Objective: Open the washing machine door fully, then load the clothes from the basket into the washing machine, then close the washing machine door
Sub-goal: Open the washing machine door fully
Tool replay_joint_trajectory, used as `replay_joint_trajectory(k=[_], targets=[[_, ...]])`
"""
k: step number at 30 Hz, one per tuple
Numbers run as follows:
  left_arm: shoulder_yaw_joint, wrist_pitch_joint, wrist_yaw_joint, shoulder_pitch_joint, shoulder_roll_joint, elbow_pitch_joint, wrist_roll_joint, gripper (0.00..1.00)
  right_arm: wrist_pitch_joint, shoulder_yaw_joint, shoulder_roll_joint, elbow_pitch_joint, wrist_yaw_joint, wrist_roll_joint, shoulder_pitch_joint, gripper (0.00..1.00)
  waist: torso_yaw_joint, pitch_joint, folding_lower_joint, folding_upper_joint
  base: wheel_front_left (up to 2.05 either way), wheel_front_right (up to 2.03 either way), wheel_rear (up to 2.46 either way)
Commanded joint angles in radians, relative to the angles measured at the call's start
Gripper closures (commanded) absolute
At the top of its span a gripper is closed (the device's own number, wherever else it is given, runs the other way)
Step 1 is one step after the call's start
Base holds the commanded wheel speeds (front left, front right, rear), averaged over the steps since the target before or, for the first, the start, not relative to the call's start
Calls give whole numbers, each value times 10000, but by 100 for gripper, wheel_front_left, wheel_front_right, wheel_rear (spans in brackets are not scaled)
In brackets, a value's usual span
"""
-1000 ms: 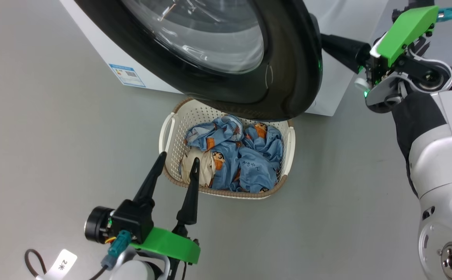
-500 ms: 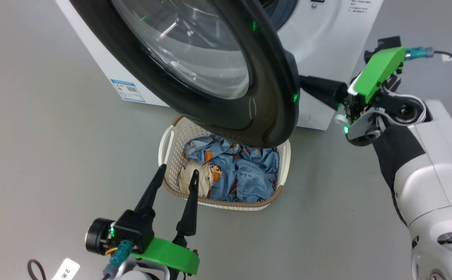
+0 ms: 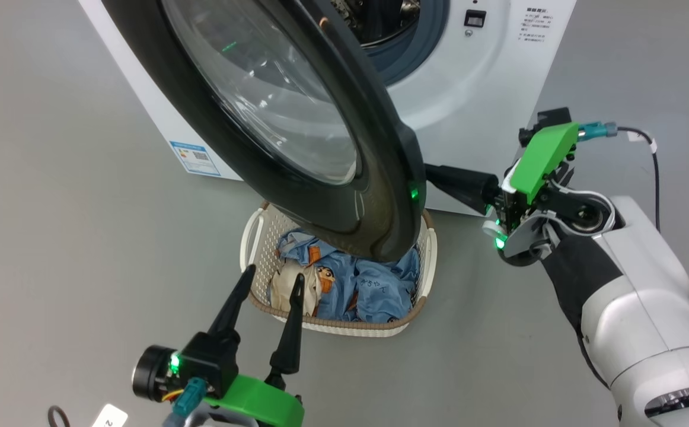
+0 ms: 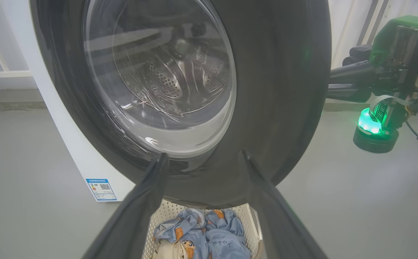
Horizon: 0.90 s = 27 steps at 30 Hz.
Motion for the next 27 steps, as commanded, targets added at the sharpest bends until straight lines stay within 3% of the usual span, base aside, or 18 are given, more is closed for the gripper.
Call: replay_joint_trajectory(k=[1, 27], targets=[[323, -63, -20, 39, 118, -170, 84, 0, -3, 290, 315, -348, 17, 251, 138, 100, 5, -71, 0, 0, 0, 0, 0], [303, -63, -41, 380, 118, -127, 168, 0, -1039, 4760, 315, -1900, 17, 3717, 1450, 100, 212, -564, 0, 0, 0, 0, 0]])
